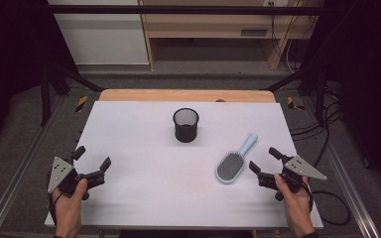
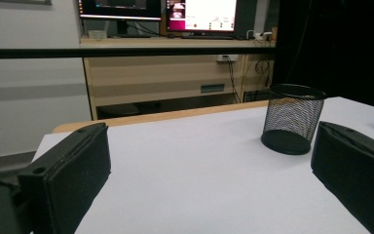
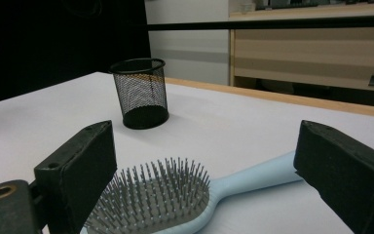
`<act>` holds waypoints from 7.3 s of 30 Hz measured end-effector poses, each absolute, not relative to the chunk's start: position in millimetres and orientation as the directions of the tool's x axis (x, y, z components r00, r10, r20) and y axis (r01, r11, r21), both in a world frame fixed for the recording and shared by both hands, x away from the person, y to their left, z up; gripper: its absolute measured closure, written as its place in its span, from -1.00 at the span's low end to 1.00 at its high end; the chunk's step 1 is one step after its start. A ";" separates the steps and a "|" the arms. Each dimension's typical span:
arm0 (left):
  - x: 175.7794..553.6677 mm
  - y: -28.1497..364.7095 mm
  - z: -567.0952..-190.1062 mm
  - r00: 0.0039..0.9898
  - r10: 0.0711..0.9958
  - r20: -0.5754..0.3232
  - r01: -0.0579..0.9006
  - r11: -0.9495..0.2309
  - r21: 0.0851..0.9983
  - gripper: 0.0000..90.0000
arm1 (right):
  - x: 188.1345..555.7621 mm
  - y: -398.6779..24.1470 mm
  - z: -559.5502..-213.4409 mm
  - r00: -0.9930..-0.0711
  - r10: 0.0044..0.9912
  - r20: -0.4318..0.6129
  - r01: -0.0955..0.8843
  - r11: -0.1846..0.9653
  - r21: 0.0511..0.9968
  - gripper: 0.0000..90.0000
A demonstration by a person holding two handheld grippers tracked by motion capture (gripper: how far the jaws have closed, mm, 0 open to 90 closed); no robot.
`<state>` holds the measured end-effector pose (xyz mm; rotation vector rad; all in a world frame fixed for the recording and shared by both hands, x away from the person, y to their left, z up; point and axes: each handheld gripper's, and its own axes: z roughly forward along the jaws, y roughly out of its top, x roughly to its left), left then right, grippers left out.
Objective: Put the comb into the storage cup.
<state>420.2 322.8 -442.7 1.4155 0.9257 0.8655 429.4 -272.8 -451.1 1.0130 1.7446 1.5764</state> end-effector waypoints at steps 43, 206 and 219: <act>415.6 329.0 -443.6 0.368 0.929 -0.036 0.078 0.008 0.997 -0.98 | 501.7 -250.9 -407.4 -0.439 0.899 -0.003 0.384 0.191 0.903 -0.28; 410.4 311.2 -443.3 0.399 0.914 0.068 0.083 -0.110 0.991 -0.96 | 424.9 -211.8 -458.6 -0.591 0.807 0.015 0.725 0.522 0.449 -0.44; 410.5 311.1 -443.5 0.399 0.914 0.068 0.083 -0.110 0.990 -0.95 | 428.8 -214.3 -457.9 -0.578 0.816 -0.003 0.719 0.511 0.471 0.23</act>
